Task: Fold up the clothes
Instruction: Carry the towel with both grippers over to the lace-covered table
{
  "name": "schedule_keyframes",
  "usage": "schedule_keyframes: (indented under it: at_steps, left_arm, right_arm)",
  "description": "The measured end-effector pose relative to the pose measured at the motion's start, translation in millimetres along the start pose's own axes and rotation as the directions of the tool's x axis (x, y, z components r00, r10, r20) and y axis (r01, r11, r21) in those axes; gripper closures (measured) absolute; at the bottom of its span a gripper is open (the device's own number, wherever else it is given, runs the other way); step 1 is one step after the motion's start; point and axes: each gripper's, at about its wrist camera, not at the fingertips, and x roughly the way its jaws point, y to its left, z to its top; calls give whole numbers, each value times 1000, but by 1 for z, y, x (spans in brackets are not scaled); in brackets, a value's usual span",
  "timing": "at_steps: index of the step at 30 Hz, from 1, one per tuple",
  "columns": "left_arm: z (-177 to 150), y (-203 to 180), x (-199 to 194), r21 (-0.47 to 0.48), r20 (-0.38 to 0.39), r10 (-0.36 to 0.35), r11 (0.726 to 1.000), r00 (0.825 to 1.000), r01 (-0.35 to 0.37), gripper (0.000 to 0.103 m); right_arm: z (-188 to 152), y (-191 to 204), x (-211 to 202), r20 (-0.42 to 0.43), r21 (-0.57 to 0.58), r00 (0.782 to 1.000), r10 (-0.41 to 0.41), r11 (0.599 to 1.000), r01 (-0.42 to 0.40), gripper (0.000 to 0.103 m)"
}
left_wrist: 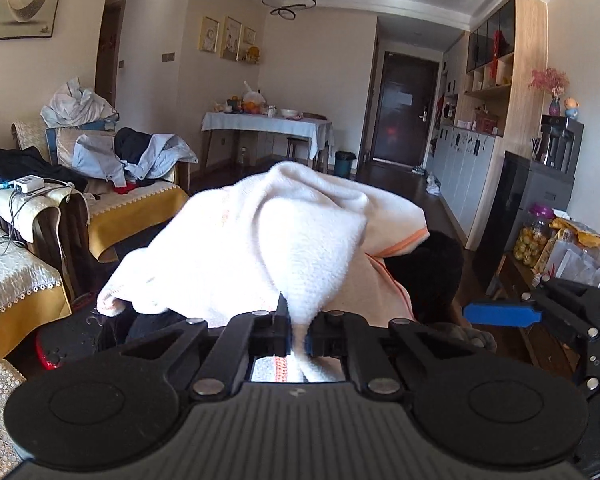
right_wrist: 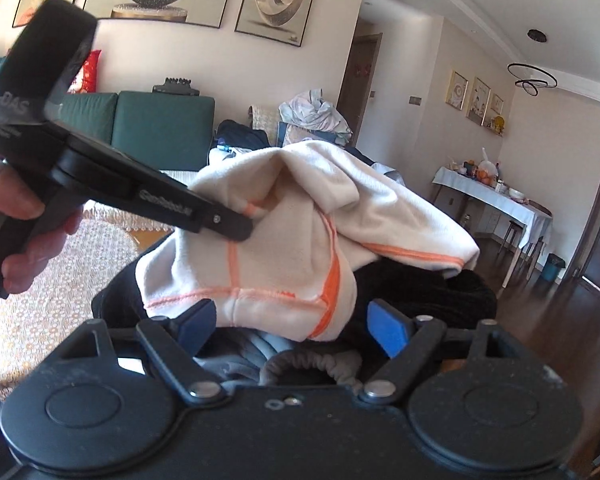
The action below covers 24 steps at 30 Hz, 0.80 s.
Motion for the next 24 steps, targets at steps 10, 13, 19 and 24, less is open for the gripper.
schedule_keyframes:
  at_steps: [10,13,19,24]
  left_arm:
    - [20,85,-54,-98,68,142,986,988,-135,98]
    - [19,99,-62,-120,70,165,980,984,-156,98]
    - [18,114,-75,-136,65,185,975,981,-175,98]
    - [25,135,-84,-189,61,202,964,977,-188,98]
  right_arm:
    - [16,9,25,34,57,999,-2,998,0,0]
    - [21,13,40,47,82,998,-45,996,41,0]
    - [28,17,80,-26,146,999,-27,989,31,0]
    - [35,-19,74,47,494,983,177,851,-177,0]
